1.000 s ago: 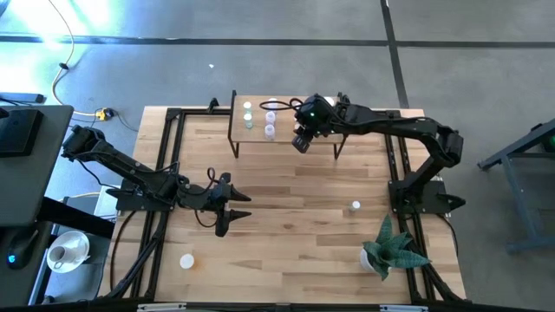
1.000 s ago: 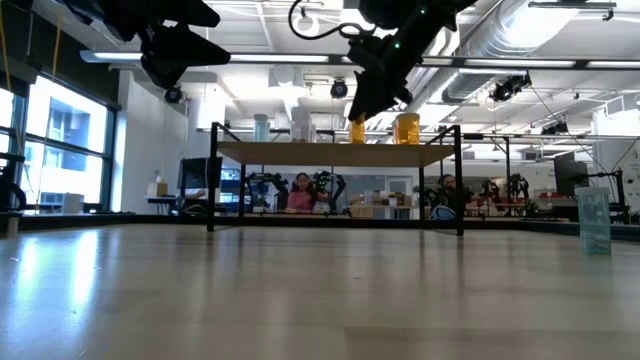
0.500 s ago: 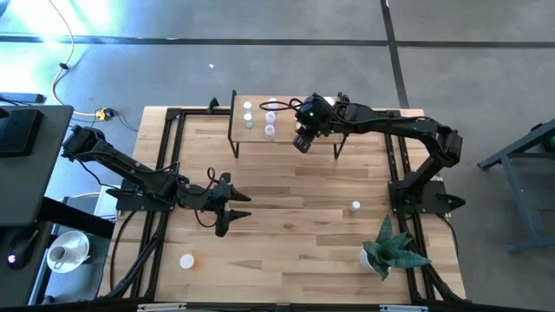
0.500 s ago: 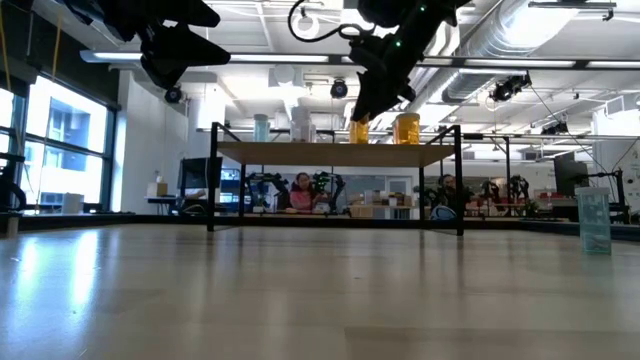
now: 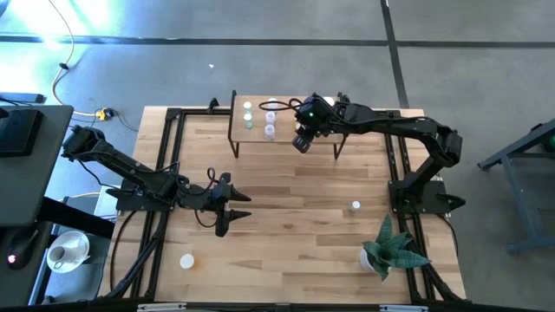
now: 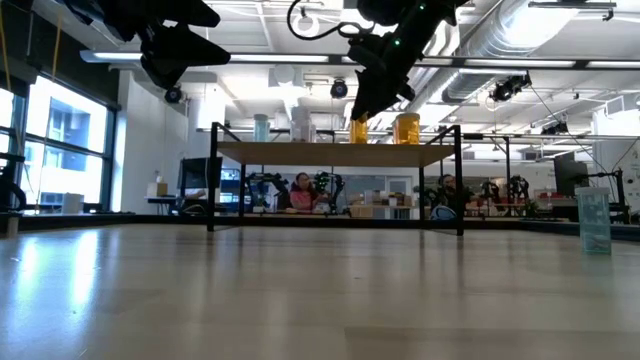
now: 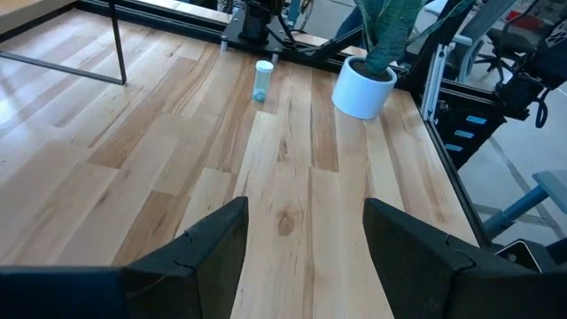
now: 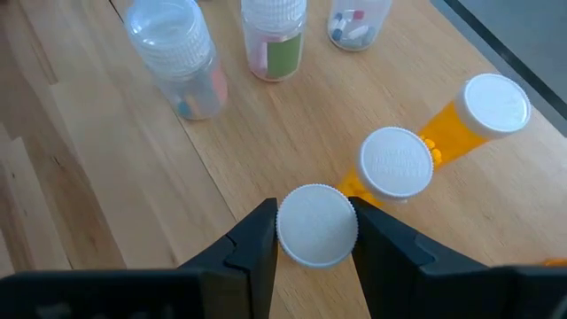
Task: Pick and place medicine bottles onto shelf by color
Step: Put the small orange pill bottle on the shelf aligned with the other small orange pill bottles
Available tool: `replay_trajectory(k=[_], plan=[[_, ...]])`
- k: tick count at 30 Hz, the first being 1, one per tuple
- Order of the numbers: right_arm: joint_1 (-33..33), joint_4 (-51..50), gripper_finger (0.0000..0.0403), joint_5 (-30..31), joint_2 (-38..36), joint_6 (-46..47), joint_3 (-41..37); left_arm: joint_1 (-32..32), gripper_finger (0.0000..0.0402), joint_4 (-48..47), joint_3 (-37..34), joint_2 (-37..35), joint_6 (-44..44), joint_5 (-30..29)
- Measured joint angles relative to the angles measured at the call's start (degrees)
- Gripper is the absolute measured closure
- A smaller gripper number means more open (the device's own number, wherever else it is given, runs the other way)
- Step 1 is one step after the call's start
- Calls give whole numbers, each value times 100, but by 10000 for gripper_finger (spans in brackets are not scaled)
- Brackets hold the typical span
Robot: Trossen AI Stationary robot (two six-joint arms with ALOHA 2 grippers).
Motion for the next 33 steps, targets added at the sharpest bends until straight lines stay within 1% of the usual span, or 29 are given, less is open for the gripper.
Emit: replay_trajectory(k=[4,6,10,13,19,25,33], plan=[[0,-5,274,-1,0,20,0,1,188,0,0,0,0,0],[-1,-4,261,3,0,51,0,-1,188,0,0,0,0,0],[-2,-5,229,202,0,61,2,-1,188,0,0,0,0,0],[-4,0,216,202,0,60,2,-1,188,0,0,0,0,0],[-3,42,214,136,-2,15,9,-1,188,0,0,0,0,0],[-2,70,214,-314,-51,17,11,0,188,0,0,0,0,0],[0,-1,214,-305,-348,161,11,-1,188,-21,-2,0,-1,0]])
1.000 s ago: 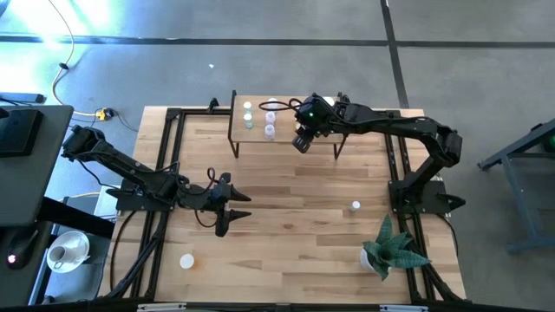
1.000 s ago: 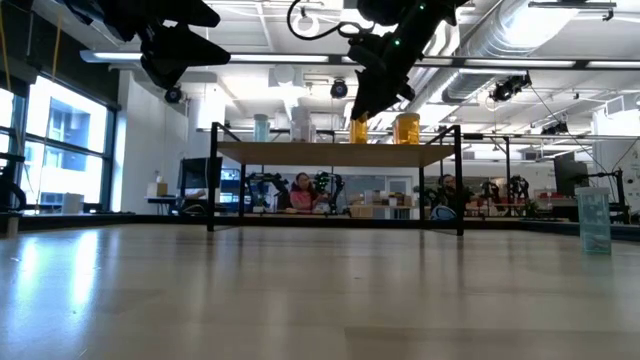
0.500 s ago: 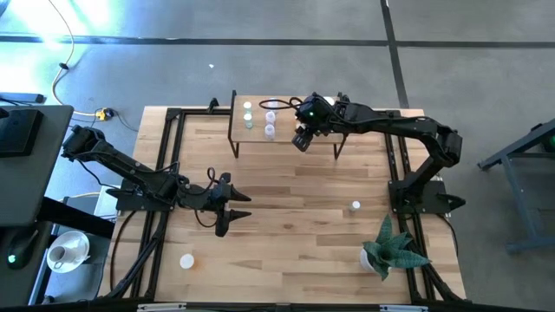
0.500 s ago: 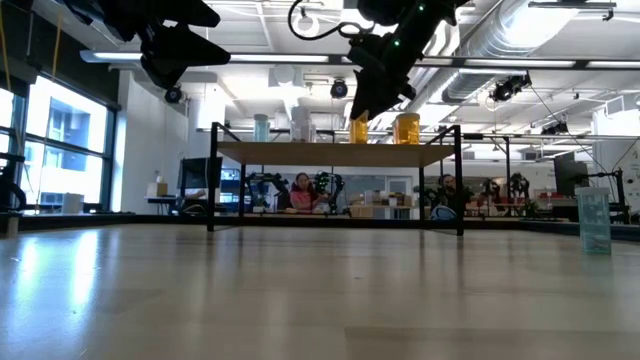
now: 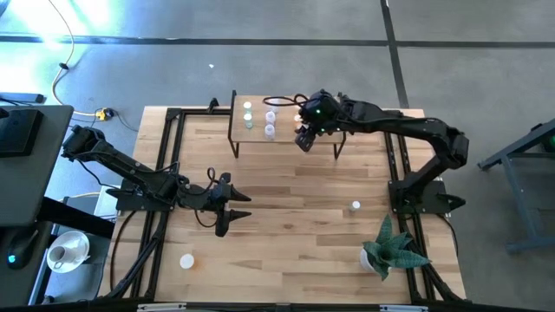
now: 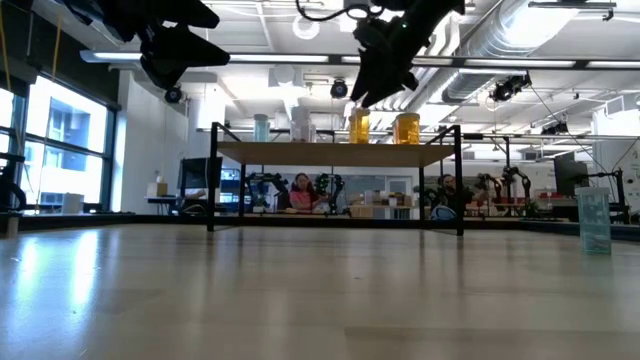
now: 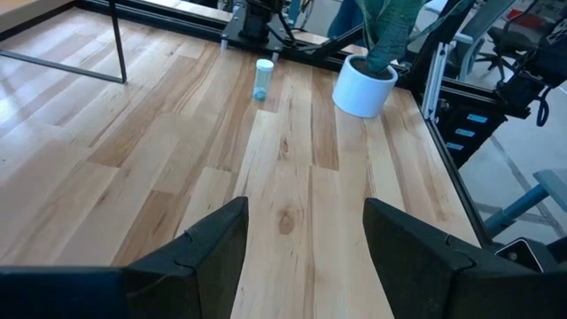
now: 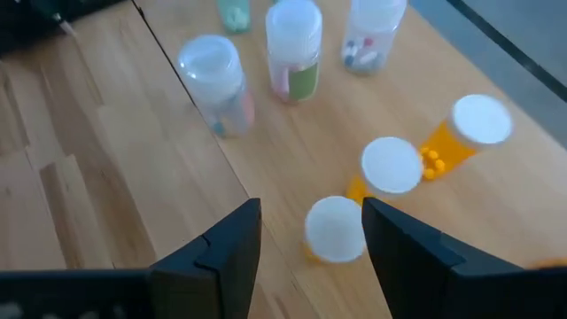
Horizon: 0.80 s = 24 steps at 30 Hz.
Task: Pick and place medicine bottles onto shelf by color
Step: Put the small orange pill bottle on the shelf aligned with the other small orange pill bottles, then put the blue pill bottle on the shelf aligned with the other blue pill bottles
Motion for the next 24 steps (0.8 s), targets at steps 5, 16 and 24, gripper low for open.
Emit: replay_trajectory(k=[5,16,24], plan=[[11,-26,214,2,-198,44,0,2,188,-20,0,0,-13,0],[338,-500,214,-879,-776,27,0,-12,188,-23,0,0,-10,137],[1365,-1530,214,-987,-930,-218,-9,-54,188,-213,3,-185,1,489]])
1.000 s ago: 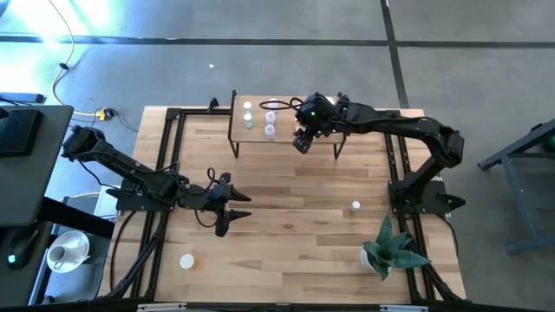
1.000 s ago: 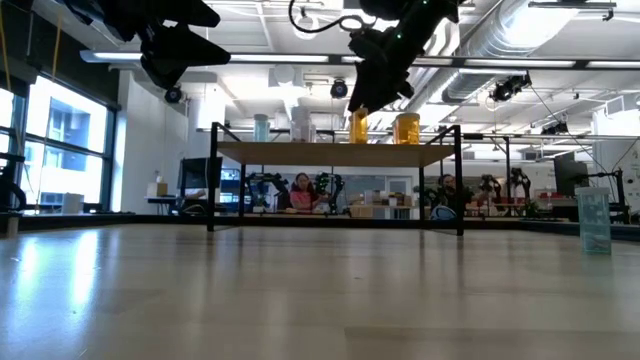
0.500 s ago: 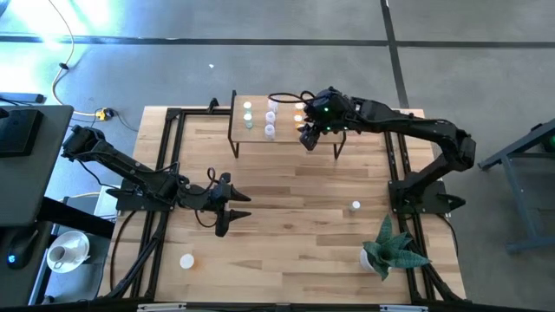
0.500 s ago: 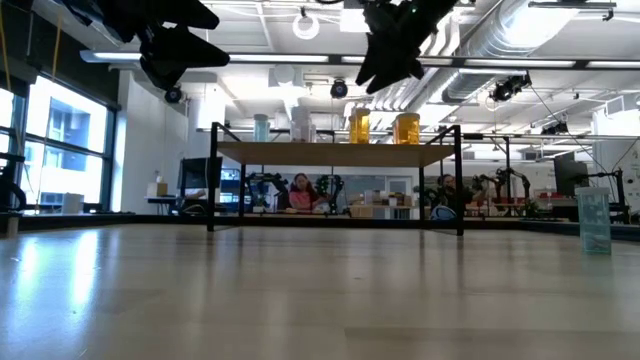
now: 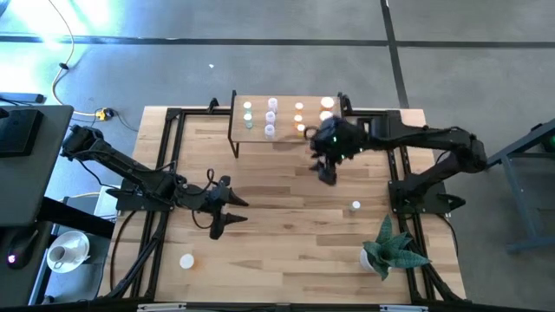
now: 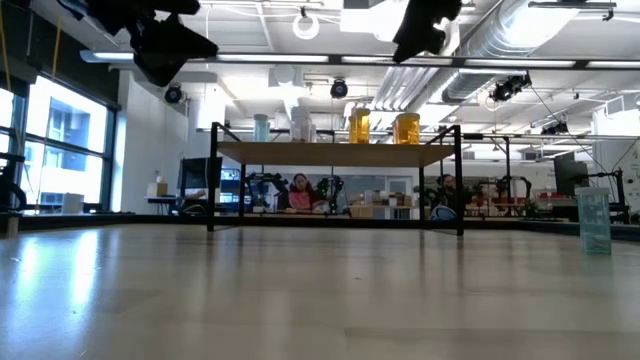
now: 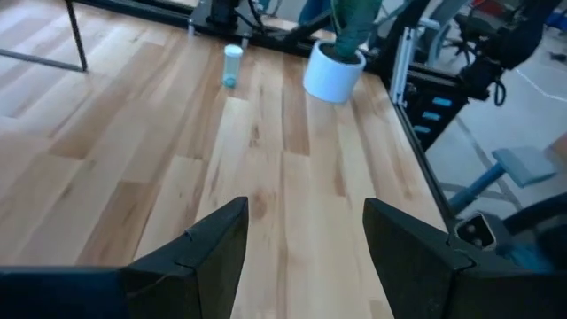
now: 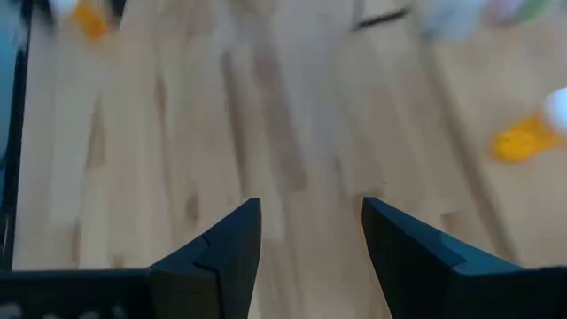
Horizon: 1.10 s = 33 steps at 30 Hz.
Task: Pick and place medicine bottles onto shelf by color
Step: Put the blue pill bottle on the shelf aligned with the other blue pill bottles
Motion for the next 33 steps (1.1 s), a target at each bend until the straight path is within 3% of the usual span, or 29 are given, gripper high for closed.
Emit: replay_trajectory(k=[9,18,22,33], plan=[[1105,-47,214,584,2,-346,-761,-171,188,-209,-1,-432,96,-275],[1502,-659,214,614,2,1311,-1184,-171,188,-195,-1,-438,496,-277],[1581,-1105,214,1026,2,2083,-1184,-171,188,-197,-1,-438,496,-277],[1603,-1662,214,1262,2,2961,-1631,-171,188,-241,-1,-436,498,-277]])
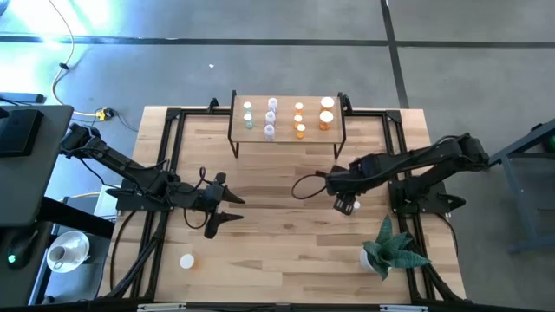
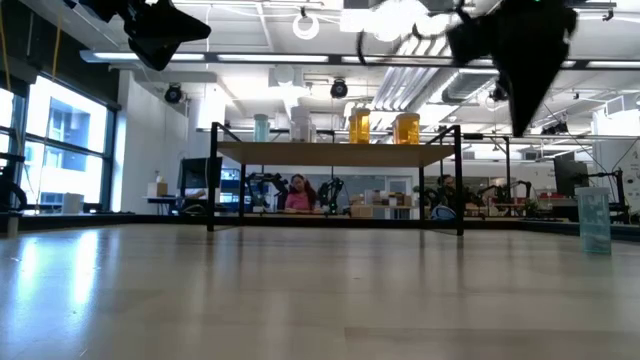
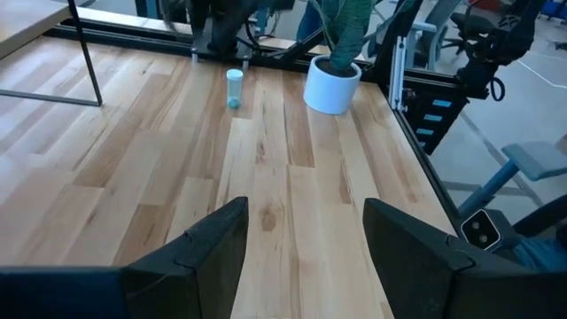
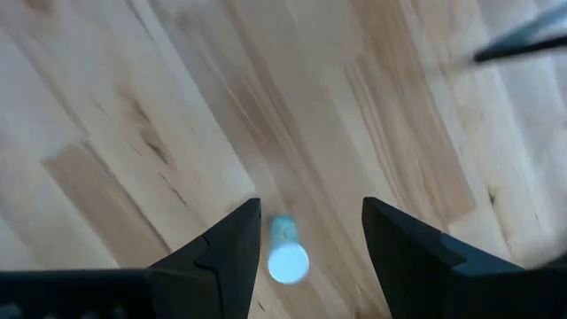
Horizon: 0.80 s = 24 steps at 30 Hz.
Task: Pick and place medicine bottles onto shelf by color
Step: Put the blue pill bottle on the shelf aligned with the other blue pill bottles
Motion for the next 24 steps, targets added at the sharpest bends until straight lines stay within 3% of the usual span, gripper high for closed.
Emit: replay_trajectory(k=[15,24], plan=[[368,452,214,-517,4,612,-948,0,188,0,0,0,1,-20],[552,528,214,-324,4,947,-1155,0,188,0,0,0,2,-20]])
